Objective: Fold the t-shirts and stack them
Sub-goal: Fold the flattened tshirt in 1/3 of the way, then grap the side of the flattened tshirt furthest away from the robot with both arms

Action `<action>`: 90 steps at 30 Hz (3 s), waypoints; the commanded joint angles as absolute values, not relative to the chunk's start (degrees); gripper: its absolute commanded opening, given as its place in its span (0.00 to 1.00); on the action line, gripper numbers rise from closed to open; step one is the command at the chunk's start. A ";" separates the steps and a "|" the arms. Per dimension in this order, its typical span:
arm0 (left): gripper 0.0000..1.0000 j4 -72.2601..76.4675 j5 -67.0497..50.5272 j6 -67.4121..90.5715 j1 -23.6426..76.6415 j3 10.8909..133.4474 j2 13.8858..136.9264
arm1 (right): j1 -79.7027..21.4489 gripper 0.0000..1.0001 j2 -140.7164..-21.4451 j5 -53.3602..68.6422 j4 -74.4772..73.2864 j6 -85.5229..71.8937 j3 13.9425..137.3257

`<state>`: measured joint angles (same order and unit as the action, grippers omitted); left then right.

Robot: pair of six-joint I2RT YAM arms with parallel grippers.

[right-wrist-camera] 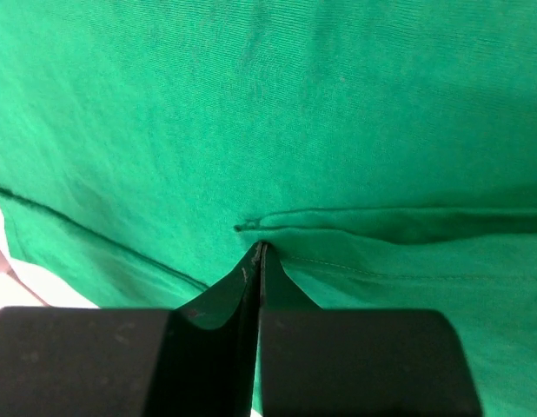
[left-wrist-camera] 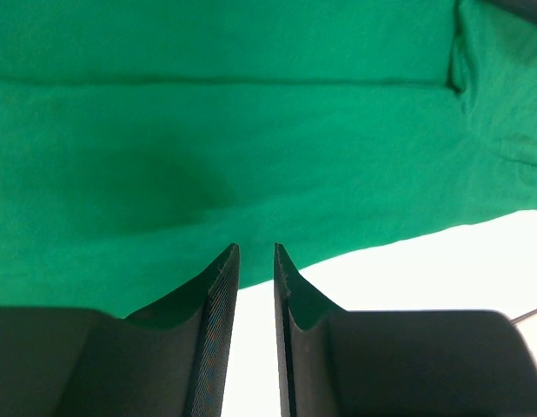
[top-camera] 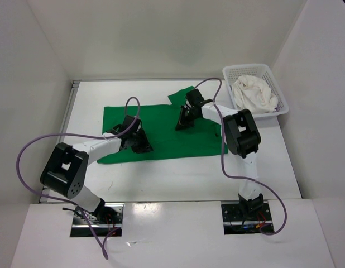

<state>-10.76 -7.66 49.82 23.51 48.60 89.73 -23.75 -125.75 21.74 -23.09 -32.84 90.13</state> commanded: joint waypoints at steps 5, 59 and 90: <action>0.30 -14.50 -5.01 45.36 20.65 48.69 86.65 | -23.82 0.22 -112.96 16.79 -23.12 -31.72 83.79; 0.58 -15.13 5.69 40.96 -12.47 70.92 102.74 | -25.93 0.13 -107.04 19.33 -23.91 -29.10 83.66; 0.23 -15.21 4.39 35.77 -11.87 72.60 112.24 | -23.30 0.17 -119.17 20.04 -23.55 -29.53 97.90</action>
